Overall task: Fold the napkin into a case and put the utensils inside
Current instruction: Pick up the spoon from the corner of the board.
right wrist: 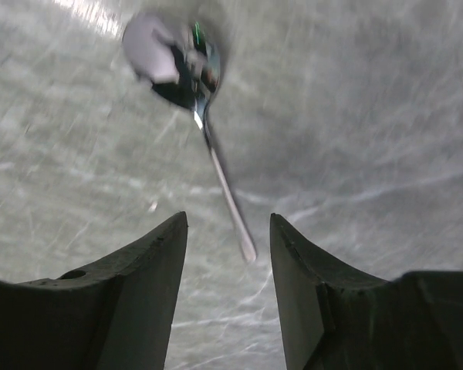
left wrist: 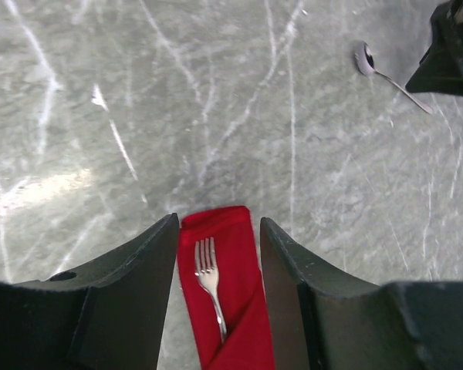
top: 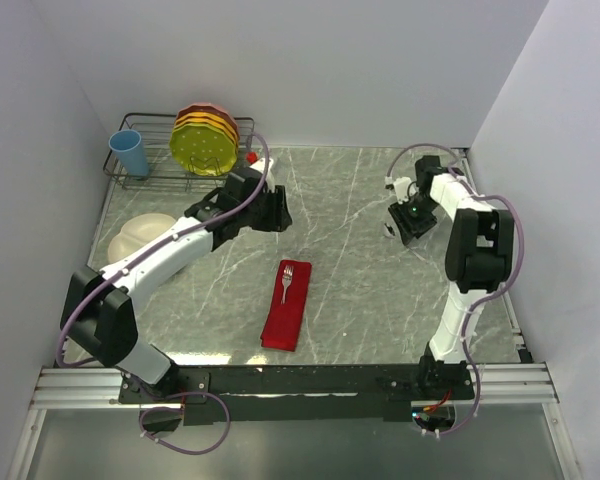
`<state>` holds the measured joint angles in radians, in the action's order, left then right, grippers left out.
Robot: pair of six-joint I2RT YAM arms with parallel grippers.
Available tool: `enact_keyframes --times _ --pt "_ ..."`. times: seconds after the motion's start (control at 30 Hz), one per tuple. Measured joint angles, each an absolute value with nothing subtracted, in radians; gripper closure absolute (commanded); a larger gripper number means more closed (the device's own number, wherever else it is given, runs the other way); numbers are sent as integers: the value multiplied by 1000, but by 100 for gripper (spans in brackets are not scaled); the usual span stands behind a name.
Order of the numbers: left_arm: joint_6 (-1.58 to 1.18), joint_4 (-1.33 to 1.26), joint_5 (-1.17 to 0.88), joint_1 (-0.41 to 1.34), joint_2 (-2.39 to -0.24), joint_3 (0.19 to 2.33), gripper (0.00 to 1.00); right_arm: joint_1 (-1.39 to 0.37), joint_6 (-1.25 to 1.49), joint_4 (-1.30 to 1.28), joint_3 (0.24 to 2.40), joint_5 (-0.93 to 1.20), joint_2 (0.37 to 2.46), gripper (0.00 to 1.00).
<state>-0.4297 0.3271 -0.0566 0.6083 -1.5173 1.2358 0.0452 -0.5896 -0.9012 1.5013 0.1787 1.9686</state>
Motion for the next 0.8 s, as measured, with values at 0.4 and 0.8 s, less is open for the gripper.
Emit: enact_keyframes --times 0.4,0.8 --pt "-423 331 -55 534 -1518 1244 48 1 -601 -883 1563 136 2093 58" --pt "-422 349 -53 439 -1540 1244 48 -68 -580 -880 1557 113 2093 100"
